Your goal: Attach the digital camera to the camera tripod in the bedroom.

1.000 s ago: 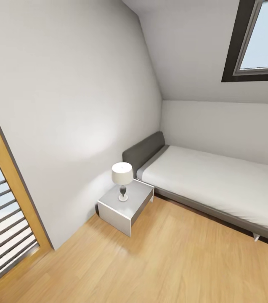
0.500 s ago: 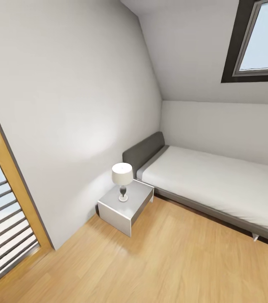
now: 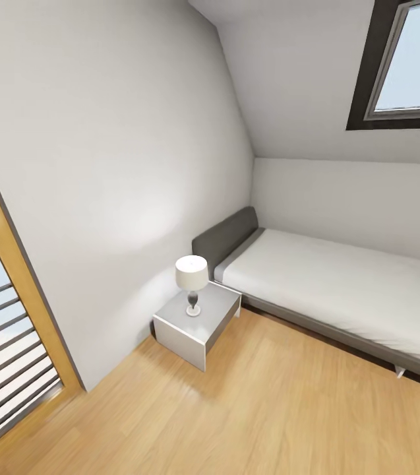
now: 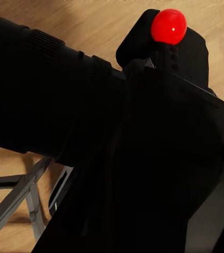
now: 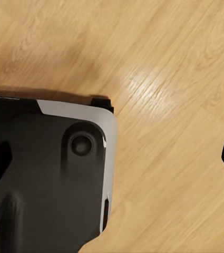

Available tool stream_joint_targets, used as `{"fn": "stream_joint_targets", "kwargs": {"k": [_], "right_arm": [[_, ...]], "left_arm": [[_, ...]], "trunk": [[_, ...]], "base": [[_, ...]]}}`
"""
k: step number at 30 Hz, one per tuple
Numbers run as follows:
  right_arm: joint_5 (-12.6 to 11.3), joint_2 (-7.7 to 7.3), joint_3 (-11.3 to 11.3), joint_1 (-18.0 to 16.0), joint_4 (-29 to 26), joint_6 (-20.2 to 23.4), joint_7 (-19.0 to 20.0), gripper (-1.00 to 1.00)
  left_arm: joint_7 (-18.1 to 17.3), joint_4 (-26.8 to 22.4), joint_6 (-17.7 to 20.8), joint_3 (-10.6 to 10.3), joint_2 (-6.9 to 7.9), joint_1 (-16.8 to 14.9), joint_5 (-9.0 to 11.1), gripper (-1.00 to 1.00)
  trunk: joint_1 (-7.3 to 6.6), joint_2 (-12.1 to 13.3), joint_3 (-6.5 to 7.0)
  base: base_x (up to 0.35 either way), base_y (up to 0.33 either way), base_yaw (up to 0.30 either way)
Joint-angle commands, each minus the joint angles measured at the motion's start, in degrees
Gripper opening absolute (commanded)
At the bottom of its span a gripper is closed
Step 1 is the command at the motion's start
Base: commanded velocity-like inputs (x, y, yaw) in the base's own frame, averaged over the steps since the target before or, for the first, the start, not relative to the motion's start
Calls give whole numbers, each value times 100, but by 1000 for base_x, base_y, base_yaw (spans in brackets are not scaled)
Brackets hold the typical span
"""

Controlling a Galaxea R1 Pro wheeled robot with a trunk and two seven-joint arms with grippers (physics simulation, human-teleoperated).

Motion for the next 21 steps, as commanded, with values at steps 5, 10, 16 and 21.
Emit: {"fn": "stream_joint_targets", "kwargs": {"k": [5, 10, 16, 21], "right_arm": [[53, -3, -39, -9, 18, -35, 9, 100], [59, 8, -42, -9, 18, -28, 9, 100], [36, 12, -71, -9, 18, 4, 9, 100], [51, 60, -68, -9, 18, -28, 9, 100]], "left_arm": [[39, -7, -9, -51, -2, -4, 18, -100], [34, -11, -8, -52, -3, -4, 17, -100], [-2, -12, -8, -52, 0, -4, 16, -100], [-260, -10, -8, -46, 11, -4, 16, -100]], "trunk": [[4, -13, -13], [4, -13, -13], [4, -13, -13], [4, -13, -13]], "base": [[0, 0, 0], [0, 0, 0], [0, 0, 0], [0, 0, 0]]}}
